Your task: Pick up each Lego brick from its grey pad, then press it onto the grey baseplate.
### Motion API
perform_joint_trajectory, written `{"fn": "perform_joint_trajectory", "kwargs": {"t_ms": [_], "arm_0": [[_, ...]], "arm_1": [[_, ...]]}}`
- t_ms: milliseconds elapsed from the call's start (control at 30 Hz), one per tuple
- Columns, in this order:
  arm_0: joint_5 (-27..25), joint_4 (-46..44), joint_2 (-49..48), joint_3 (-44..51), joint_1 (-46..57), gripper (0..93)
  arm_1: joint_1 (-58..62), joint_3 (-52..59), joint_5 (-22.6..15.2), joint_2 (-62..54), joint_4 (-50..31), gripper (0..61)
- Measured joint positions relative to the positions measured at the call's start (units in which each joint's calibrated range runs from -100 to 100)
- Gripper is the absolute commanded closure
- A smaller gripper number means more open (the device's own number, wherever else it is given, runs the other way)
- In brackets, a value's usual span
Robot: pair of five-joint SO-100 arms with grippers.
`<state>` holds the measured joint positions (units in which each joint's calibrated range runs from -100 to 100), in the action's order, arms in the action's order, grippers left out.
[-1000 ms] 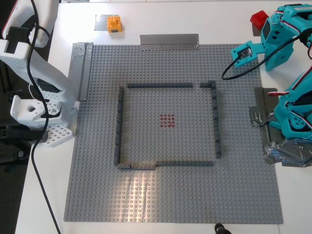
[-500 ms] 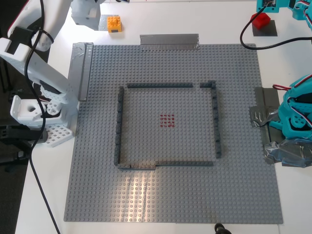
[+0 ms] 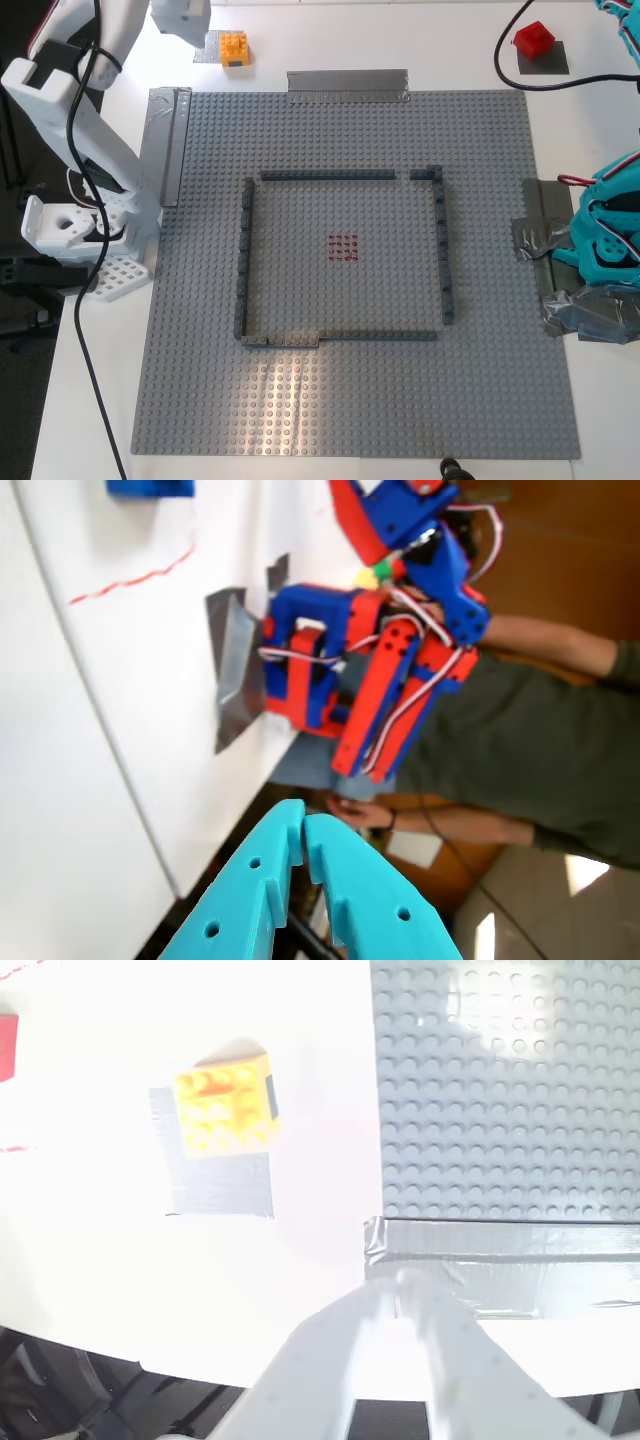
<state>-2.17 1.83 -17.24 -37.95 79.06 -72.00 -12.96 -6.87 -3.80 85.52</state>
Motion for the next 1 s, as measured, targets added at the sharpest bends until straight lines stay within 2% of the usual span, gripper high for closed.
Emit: {"fn": "perform_joint_trajectory", "kwargs": {"t_ms": [267,367,500,733,767,833,867,1000], "arm_0": [[4.91,-0.87,0.0,1.66,-1.18,92.7],[5.49,3.91,0.0,4.59,-3.55,92.7],[5.59,19.74,0.0,14.54,-4.51,92.7],[5.54,58.96,5.66,38.54,-4.81,92.7],[5.49,63.74,7.27,41.85,-4.88,92.7],[5.49,71.74,10.9,47.8,-4.96,92.7],[5.59,74.78,12.93,50.63,-4.96,92.7],[5.7,83.04,20.12,58.44,-4.88,92.7]], "arm_1": [[-1.82,-13.25,-3.13,10.02,4.18,59.5],[-1.64,-17.12,-4.2,13.39,5.15,61.2],[-1.55,-23.69,-4.69,19.6,7.24,61.2],[-0.73,-36.17,-6.21,29.62,12.23,61.0],[-0.27,-36.75,-6.21,29.97,12.31,59.7],[0.27,-37.62,-6.45,30.31,12.31,51.9],[0.36,-37.81,-6.6,30.31,12.31,50.0],[0.0,-38.49,-6.89,31.09,12.31,40.2]]}}
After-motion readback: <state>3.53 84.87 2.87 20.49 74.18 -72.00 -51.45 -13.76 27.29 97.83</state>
